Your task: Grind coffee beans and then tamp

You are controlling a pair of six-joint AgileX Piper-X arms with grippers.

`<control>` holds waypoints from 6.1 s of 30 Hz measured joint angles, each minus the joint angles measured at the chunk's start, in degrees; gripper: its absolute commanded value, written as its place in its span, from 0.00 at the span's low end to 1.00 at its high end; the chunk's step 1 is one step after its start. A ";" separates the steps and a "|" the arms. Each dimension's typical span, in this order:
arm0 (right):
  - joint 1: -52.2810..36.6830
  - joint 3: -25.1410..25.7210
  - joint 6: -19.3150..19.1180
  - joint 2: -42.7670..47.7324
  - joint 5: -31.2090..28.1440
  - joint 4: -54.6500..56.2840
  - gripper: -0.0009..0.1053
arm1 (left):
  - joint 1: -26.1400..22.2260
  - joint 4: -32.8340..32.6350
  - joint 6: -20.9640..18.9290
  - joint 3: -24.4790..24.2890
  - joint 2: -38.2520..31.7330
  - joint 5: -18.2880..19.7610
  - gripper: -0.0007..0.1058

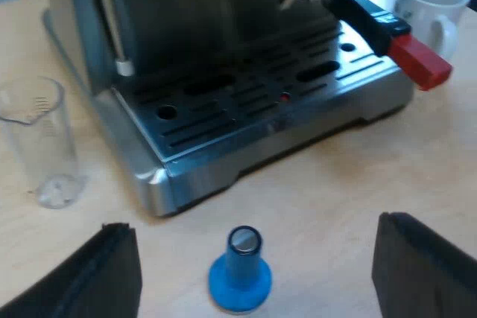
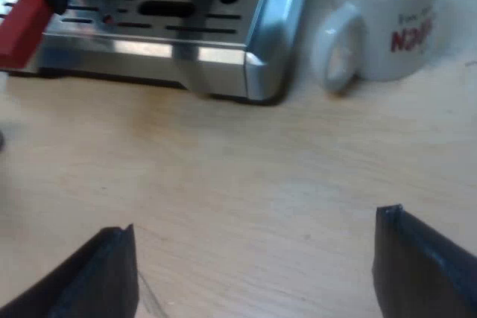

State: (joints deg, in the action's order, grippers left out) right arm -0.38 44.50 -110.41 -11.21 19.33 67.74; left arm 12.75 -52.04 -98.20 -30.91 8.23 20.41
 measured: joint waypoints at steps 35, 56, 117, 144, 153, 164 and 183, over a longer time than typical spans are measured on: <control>12.05 3.91 10.40 -11.43 -1.44 -7.14 0.59 | 8.61 29.83 3.46 5.51 22.28 16.32 0.63; 37.64 3.91 19.59 -25.82 -19.33 -18.77 0.59 | 8.61 39.40 3.85 14.20 22.28 17.42 0.63; 49.34 21.04 43.79 -69.88 -35.87 -27.13 0.59 | 8.61 39.40 3.85 14.57 22.28 17.42 0.63; 49.34 21.04 44.02 -70.91 -35.51 -27.31 0.22 | 8.61 39.40 3.85 14.57 22.28 17.42 0.63; 49.11 21.04 45.13 -70.91 -36.83 -25.93 0.09 | 8.61 39.40 3.85 14.57 22.28 17.42 0.63; 49.11 21.04 45.13 -70.91 -36.88 -25.93 0.09 | 8.61 39.40 3.85 14.57 22.28 17.42 0.63; 50.95 21.04 46.95 -70.61 -39.15 -25.55 0.01 | 8.61 39.40 3.85 14.57 22.28 17.42 0.63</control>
State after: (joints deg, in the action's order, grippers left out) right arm 50.58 65.53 -63.46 -81.82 -19.82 42.19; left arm 21.37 -12.64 -94.35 -16.33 30.52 37.83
